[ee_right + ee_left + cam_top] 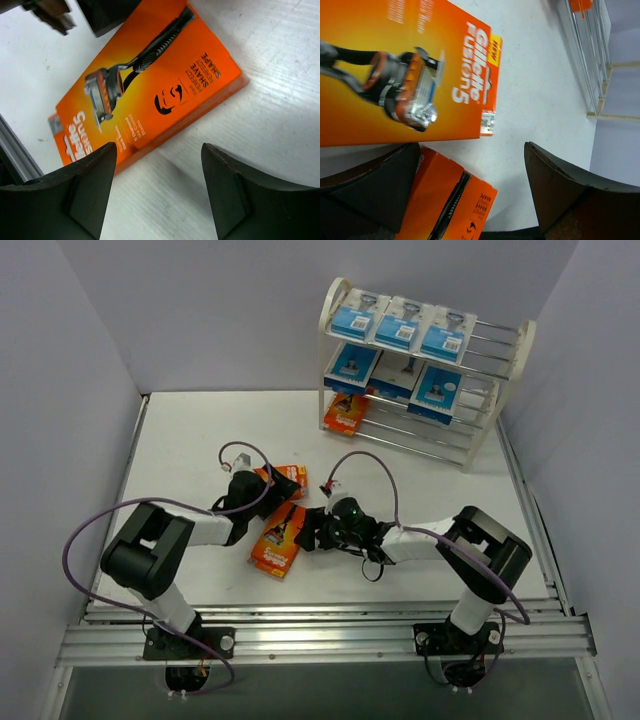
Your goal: Place and organize the shaving razors onto the shelf
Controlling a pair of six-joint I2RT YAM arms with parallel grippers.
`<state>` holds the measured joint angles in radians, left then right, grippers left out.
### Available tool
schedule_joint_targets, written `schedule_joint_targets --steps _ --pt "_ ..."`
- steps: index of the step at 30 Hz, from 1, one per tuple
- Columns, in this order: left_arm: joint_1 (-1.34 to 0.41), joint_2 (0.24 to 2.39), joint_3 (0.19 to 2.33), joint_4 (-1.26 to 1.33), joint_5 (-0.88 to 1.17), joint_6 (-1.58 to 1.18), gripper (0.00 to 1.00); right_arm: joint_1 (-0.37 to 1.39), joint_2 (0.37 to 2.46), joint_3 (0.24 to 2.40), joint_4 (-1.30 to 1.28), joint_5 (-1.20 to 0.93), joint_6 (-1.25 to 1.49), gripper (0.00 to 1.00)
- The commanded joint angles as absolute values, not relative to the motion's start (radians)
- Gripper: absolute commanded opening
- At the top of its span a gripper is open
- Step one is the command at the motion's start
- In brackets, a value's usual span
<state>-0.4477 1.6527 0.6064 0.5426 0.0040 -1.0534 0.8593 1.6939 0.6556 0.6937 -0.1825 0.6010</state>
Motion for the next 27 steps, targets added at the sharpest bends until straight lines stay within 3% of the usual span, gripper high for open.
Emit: schedule_joint_targets --steps 1,10,14,23,27 --pt "-0.498 1.710 0.682 0.643 0.029 -1.022 0.94 0.870 1.602 0.617 0.706 -0.163 0.618 0.64" --pt "-0.575 1.828 0.788 0.709 0.089 -0.985 0.94 0.868 1.372 0.586 0.519 -0.057 0.577 0.66" --pt "-0.569 1.781 0.765 0.710 0.092 -0.948 0.94 0.865 1.298 0.563 0.477 -0.022 0.568 0.66" --pt "-0.390 1.349 0.788 0.345 0.015 -0.798 0.94 0.851 1.223 0.471 0.474 -0.006 0.577 0.66" --pt "-0.263 1.197 0.796 0.153 0.124 -0.813 0.94 0.848 1.213 0.459 0.463 -0.005 0.574 0.66"
